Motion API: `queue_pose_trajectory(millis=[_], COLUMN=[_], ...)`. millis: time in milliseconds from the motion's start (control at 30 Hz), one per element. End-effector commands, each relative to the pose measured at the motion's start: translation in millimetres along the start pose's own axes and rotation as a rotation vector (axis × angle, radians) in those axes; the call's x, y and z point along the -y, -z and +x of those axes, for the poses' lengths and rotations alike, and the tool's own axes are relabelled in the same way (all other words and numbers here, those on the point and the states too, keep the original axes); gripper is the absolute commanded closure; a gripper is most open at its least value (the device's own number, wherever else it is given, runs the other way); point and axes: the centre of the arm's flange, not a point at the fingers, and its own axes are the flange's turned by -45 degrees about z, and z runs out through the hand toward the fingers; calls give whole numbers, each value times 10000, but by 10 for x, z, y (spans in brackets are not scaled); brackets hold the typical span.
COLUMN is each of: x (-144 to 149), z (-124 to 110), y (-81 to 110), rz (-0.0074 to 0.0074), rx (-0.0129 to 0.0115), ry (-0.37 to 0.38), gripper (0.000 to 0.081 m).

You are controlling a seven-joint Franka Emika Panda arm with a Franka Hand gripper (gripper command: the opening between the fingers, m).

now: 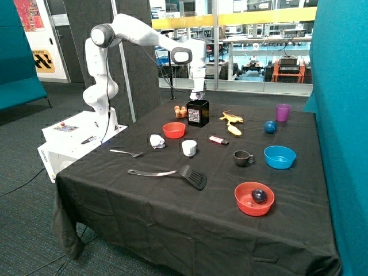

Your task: Throw away the rubbish paper

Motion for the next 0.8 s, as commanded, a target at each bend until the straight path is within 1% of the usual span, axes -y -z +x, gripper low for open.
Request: queue_pose_trajectory(millis=[0,67,100,200,433,567,633,767], x=[-40,-34,-28,-12,-38,-83,-110,-182], z=[134,110,97,61,-8,-45,-65,-133], y=[-24,-32,-35,-37,-23,-24,-39,-103], rz=[-30,-29,-29,-29,-29,-30,-30,-31], rx=[40,40,40,40,40,40,40,39], ry=[-108,-54,-27,48,11,-198,-327,-624], gripper=[669,519,459,373,264,213,175,128])
